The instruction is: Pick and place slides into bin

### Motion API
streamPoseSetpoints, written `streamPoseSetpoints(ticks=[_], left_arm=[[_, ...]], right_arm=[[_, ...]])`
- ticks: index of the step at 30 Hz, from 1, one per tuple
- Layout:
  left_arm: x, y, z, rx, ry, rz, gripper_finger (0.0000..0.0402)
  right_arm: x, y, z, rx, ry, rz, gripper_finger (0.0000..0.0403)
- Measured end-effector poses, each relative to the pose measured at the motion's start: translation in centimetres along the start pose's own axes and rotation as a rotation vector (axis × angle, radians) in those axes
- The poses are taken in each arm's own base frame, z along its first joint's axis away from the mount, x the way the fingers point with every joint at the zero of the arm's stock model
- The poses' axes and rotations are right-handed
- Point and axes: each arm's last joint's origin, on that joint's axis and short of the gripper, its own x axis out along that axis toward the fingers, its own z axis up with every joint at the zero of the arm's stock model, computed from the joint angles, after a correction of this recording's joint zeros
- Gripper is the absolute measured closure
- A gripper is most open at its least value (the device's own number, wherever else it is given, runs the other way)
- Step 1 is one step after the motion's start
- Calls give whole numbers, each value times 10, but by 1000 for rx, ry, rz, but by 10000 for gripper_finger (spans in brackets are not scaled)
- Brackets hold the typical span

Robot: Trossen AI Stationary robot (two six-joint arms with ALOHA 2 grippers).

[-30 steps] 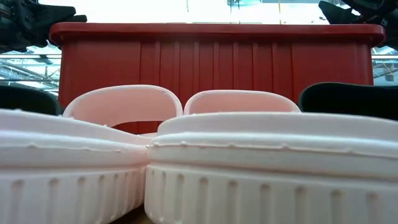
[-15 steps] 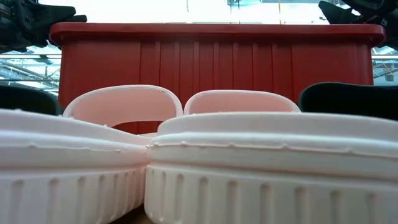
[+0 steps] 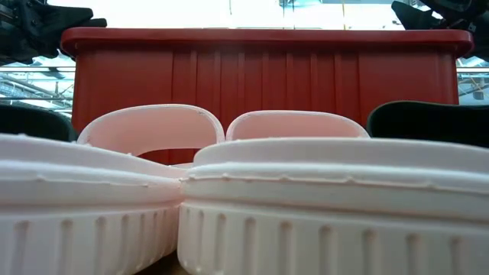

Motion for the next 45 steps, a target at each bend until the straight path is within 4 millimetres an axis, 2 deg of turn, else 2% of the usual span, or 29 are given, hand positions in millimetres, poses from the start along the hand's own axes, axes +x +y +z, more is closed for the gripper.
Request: streamPoseSetpoints(ticks=[8,12,19,24,31,39,45], left_arm=[[0,0,0,0,0,1,254],[0,2,2,-7,-15,61,254],[-1,4,10,-28,-105,93,254],[-2,5,21,-231,-227,57,254],[-7,7,36,-626,-402,-11,254],[-16,10,53,-842,-605,-97,254],[-18,15,53,-976,-671,35,254]], right_arm=[[0,-2,1,11,-10,-54,243],[0,-1,1,57,-16,-52,243],[-1,-1,12,136,-129,-37,243],[-4,0,27,188,-290,-6,243],[-11,2,45,228,-490,42,243],[-17,2,55,334,-615,62,243],[-18,-1,56,474,-656,-16,243]])
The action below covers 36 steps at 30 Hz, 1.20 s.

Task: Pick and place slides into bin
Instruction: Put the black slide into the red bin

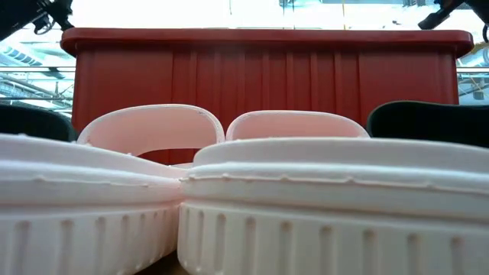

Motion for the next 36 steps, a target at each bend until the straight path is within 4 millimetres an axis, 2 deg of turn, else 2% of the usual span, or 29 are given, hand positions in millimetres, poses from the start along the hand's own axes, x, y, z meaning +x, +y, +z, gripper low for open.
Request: streamPoseSetpoints(ticks=[5,9,10,13,17,21,29,36], left_arm=[[0,2,4,-24,-114,101,254],[1,0,7,-98,-151,110,254],[3,-3,9,-112,-155,103,254],[14,-15,16,-102,-152,78,254],[42,-38,29,1,-139,43,254],[80,-63,37,105,-94,-15,254],[155,-99,39,198,-13,-120,254],[193,-121,44,190,7,-168,254]], right_arm=[[0,-2,5,61,-111,-113,243],[2,-2,5,60,-100,-114,243],[5,-1,5,55,-84,-107,243],[26,16,24,8,-115,-7,243],[62,33,40,-56,-96,69,243],[109,53,56,-93,-43,171,243],[219,79,64,-79,292,254,243],[298,101,73,-31,529,327,243]])
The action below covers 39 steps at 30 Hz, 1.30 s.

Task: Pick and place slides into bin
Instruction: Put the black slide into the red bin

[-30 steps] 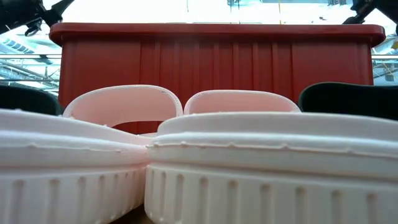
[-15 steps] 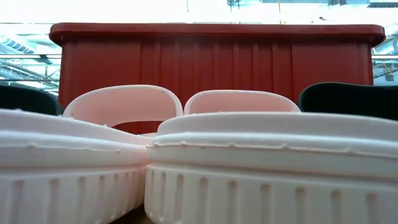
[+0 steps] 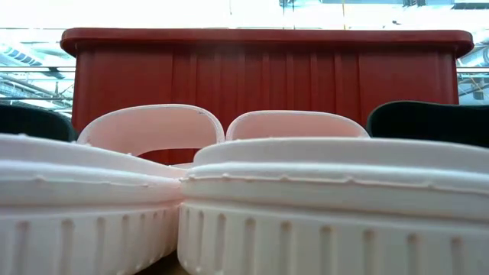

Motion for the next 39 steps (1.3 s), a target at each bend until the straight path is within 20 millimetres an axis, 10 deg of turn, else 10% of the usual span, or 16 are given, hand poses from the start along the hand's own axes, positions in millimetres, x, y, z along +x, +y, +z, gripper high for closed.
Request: streamPoseSetpoints(ticks=[8,15,28,39], left_arm=[[18,-10,7,0,7,-85,254],[19,-9,6,-6,8,-84,254],[19,-9,6,-25,9,-82,254],[19,-9,5,-28,19,-75,254]], right_arm=[[48,2,30,37,148,88,243],[67,2,12,170,399,-4,243],[96,27,-114,657,1099,-100,243],[57,56,-244,634,1868,-310,243]])
